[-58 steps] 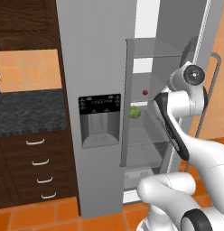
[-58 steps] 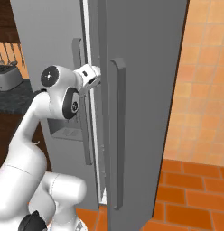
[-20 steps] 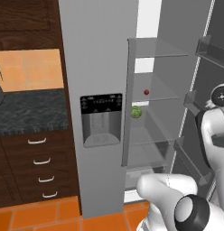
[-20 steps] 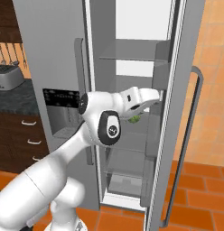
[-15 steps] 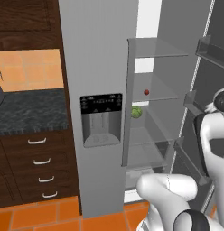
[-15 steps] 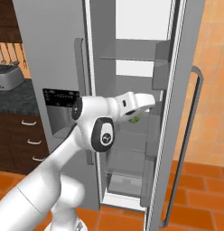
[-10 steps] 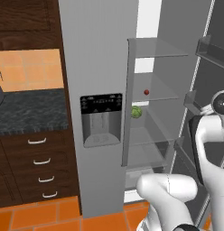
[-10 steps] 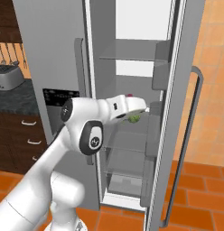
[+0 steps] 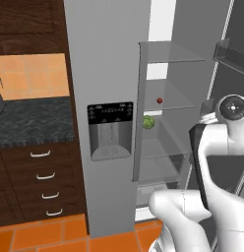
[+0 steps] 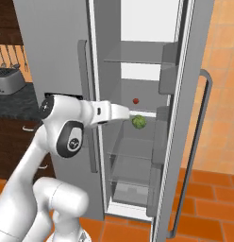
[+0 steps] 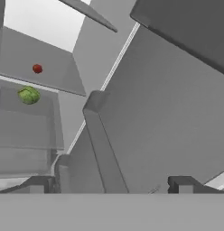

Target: Take the strawberry from the fridge and place it on top of the pancake, located on the dining counter.

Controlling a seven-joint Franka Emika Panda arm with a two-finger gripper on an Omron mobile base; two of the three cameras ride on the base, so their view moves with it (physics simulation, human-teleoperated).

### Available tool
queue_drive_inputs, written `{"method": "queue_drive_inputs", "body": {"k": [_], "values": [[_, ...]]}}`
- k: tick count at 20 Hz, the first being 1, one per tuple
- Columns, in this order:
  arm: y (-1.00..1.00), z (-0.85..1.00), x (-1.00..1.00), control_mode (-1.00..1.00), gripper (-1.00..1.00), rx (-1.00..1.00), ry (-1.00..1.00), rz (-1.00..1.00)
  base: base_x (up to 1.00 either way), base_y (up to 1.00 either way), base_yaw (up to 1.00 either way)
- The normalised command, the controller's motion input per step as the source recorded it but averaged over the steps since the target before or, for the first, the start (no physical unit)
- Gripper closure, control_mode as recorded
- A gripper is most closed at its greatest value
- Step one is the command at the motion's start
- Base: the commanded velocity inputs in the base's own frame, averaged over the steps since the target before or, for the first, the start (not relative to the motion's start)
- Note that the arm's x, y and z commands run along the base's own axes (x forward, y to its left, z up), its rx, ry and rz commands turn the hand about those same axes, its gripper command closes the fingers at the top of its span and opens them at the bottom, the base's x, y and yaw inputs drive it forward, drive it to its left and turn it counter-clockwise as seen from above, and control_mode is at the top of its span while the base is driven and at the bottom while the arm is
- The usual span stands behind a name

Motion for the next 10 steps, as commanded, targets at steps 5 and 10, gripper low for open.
{"method": "queue_drive_inputs", "body": {"k": [5, 10], "values": [[0.49, 0.00, -0.26, -1.00, -1.00, 0.29, 0.00, 0.14, 0.00, 0.00, 0.00], [0.47, -0.08, -0.18, -1.00, -1.00, 0.35, 0.00, 0.16, 0.00, 0.00, 0.00]]}}
